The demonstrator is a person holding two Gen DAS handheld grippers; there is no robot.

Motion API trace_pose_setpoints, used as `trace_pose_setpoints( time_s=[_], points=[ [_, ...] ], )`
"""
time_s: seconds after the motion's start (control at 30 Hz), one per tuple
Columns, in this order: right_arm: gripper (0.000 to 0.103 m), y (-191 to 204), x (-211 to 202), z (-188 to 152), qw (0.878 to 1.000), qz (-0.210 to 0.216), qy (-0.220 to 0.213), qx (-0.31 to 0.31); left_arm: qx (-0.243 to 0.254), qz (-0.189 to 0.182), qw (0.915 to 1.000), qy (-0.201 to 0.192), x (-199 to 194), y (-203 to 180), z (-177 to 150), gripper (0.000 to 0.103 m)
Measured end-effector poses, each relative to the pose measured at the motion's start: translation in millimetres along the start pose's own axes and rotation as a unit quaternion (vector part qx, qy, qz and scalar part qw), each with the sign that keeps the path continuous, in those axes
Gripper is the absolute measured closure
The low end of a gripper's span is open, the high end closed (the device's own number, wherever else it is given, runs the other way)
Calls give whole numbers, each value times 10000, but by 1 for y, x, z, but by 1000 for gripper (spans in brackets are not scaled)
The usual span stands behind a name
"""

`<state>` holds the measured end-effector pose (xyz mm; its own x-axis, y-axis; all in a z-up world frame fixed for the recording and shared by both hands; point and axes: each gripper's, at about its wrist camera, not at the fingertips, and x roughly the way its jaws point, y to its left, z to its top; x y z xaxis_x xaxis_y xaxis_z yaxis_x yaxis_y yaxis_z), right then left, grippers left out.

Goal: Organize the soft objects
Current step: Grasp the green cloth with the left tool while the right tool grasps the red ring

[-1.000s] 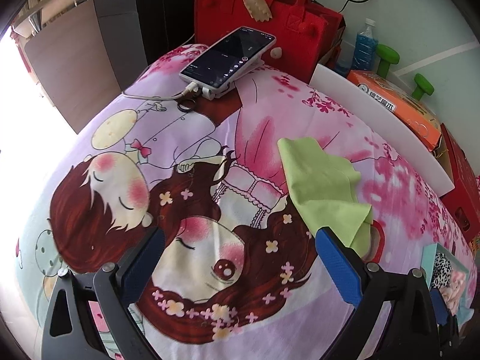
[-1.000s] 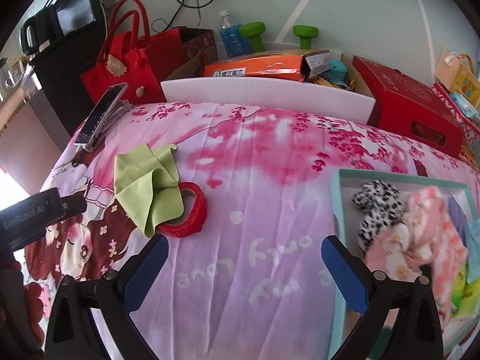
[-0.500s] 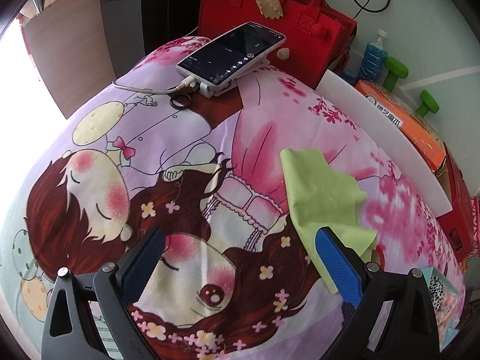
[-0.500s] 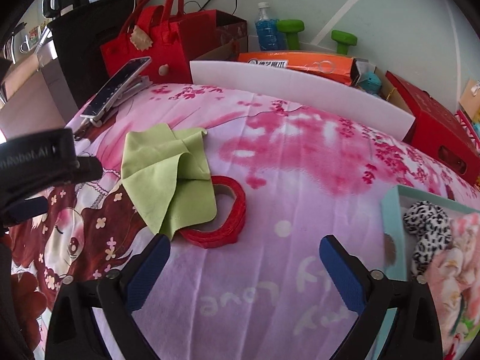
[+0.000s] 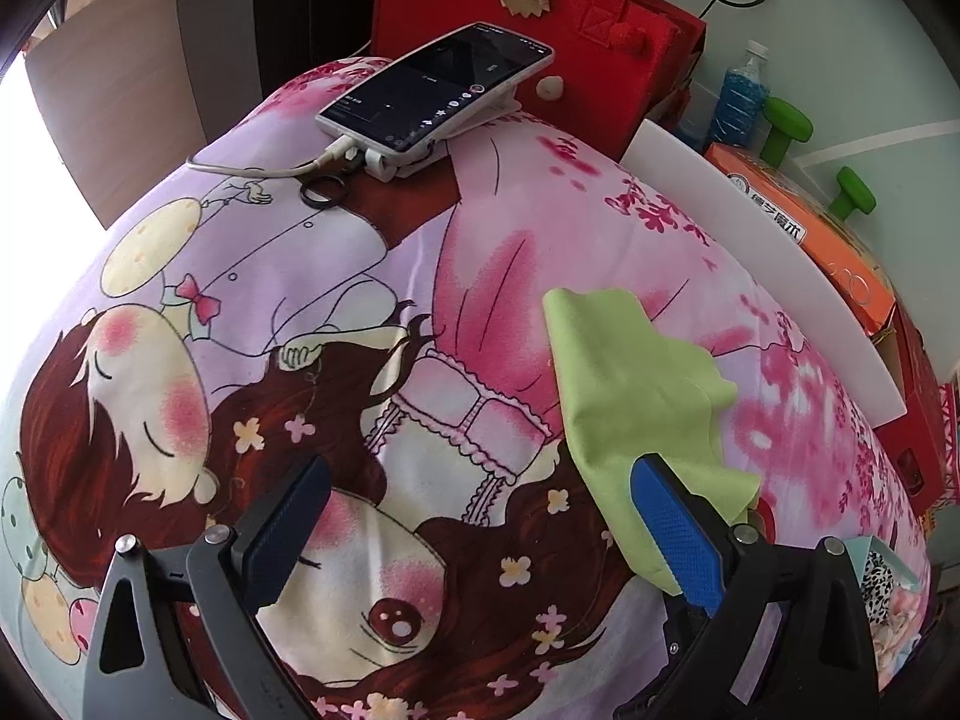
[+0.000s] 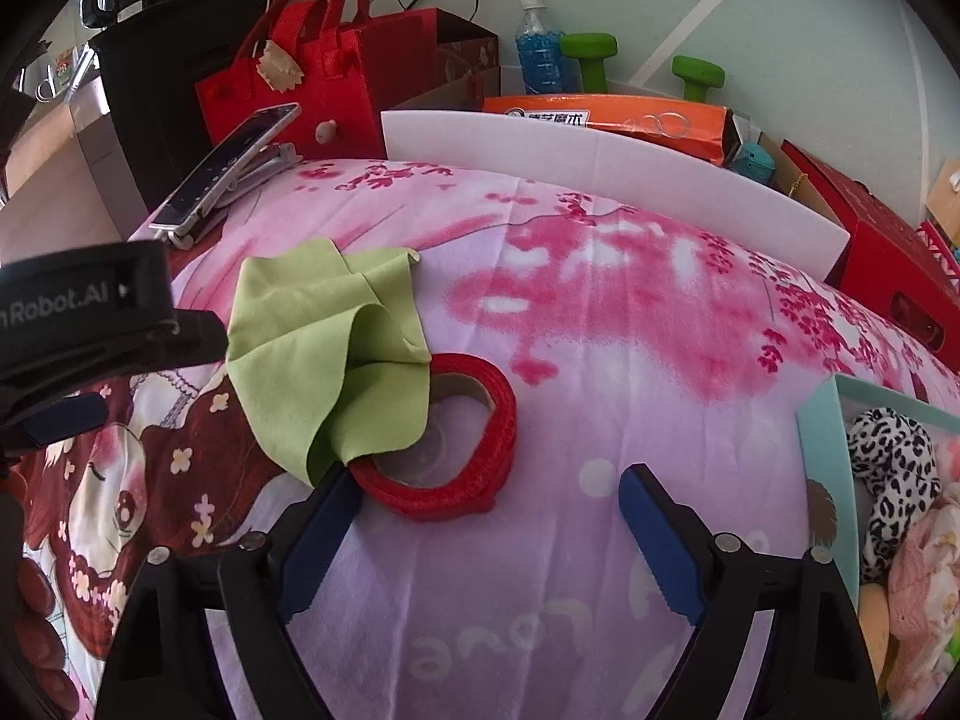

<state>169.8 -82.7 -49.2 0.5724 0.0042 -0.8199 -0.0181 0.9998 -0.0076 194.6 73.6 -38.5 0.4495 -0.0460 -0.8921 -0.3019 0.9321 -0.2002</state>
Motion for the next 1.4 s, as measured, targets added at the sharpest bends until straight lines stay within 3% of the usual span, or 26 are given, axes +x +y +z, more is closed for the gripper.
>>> trace_pose_setpoints(
  time_s=[0.3,0.47,0.7,0.97,1.07,1.1,1.3,1.4],
  points=[
    [19,-4,-4,1,9993,265,76,-268,-103,-80,9999,45,7,0,2,3],
    [19,-9,-8,0,9988,188,222,-404,-183,-149,9997,62,6,2,2,3],
    [20,-1,-4,0,9993,108,77,-359,-80,-256,9996,72,7,-3,2,4],
    [32,8,0,5,9995,144,-144,-226,17,-425,9991,11,13,-11,0,16],
    [40,10,0,5,9994,190,-191,-224,54,-549,9985,-31,14,-17,-1,27],
    [44,10,0,5,9993,231,-207,-211,67,-580,9983,-38,14,-18,-2,35],
    [46,10,0,4,9991,319,-238,-141,28,-927,9957,32,17,-23,-5,87],
    [46,7,-1,4,9990,380,-229,-70,-89,-1018,9947,79,18,-20,-6,94]
  ],
)
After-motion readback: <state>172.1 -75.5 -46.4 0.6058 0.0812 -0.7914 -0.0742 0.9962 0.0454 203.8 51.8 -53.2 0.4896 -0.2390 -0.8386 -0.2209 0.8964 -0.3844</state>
